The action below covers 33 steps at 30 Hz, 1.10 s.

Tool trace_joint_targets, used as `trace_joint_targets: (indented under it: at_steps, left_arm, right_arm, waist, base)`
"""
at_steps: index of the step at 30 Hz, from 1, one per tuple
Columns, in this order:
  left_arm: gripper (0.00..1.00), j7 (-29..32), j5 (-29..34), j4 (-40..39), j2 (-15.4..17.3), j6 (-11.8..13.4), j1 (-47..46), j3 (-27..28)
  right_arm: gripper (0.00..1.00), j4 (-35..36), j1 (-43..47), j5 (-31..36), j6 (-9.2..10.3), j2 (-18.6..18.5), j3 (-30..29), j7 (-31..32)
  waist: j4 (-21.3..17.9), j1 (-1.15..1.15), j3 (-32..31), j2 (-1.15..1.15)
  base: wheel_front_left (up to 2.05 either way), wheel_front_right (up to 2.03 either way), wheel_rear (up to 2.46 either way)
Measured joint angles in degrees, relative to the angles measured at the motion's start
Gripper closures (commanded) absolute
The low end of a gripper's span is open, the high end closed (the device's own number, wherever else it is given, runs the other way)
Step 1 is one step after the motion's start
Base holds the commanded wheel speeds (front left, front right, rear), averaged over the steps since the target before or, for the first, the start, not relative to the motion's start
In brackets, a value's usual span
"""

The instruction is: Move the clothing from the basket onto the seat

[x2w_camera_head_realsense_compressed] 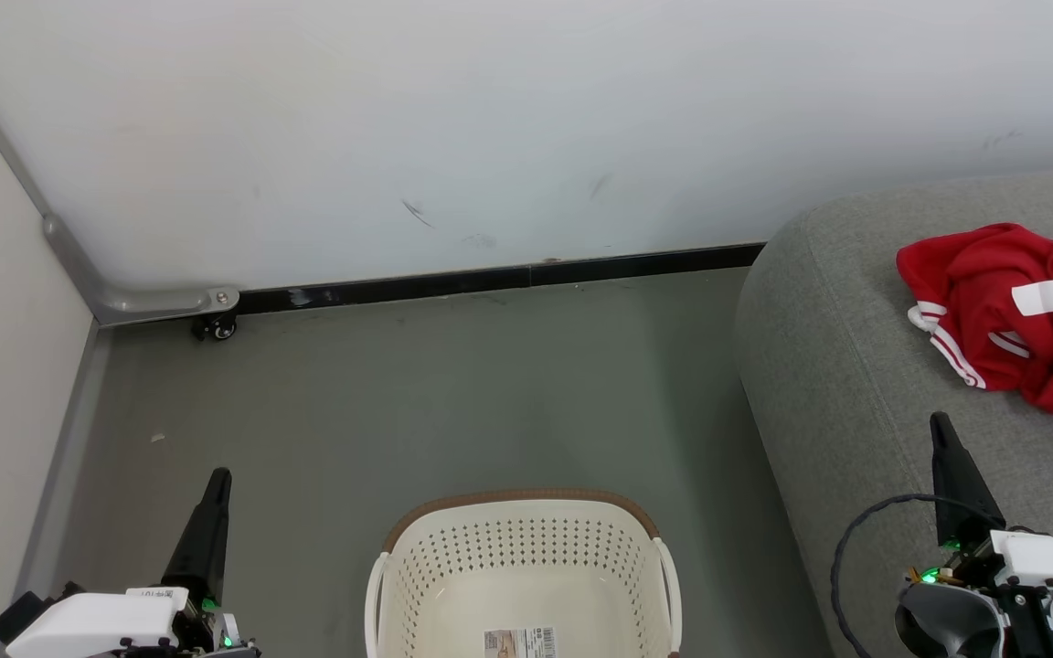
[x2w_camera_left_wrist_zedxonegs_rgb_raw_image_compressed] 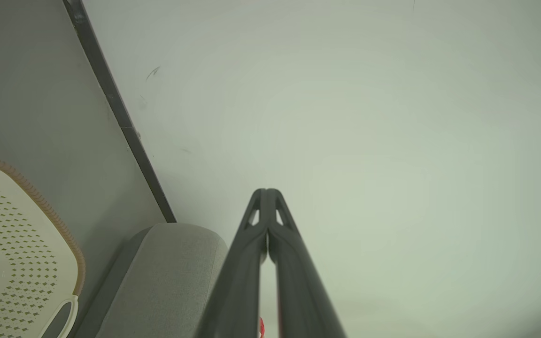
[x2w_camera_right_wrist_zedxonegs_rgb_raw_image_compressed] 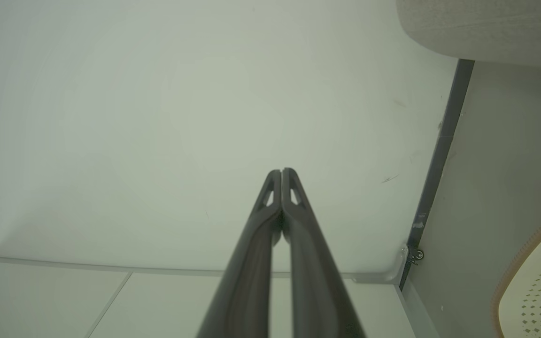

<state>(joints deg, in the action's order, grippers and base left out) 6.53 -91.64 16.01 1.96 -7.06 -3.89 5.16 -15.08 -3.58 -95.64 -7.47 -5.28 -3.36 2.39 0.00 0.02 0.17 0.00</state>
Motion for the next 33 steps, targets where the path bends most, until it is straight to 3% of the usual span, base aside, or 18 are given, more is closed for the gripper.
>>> trace_joint_targets:
  at_steps: [33]
  left_arm:
    - [1.0, 0.0, 0.0, -0.05, 0.0, 0.0, 0.0, -0.05]
  right_arm:
    - [1.0, -0.02, 0.0, 0.01, 0.0, 0.03, -0.14, 0.47]
  waist:
    - [0.0, -0.01, 0.0, 0.0]
  base:
    - [0.0, 0.0, 0.0]
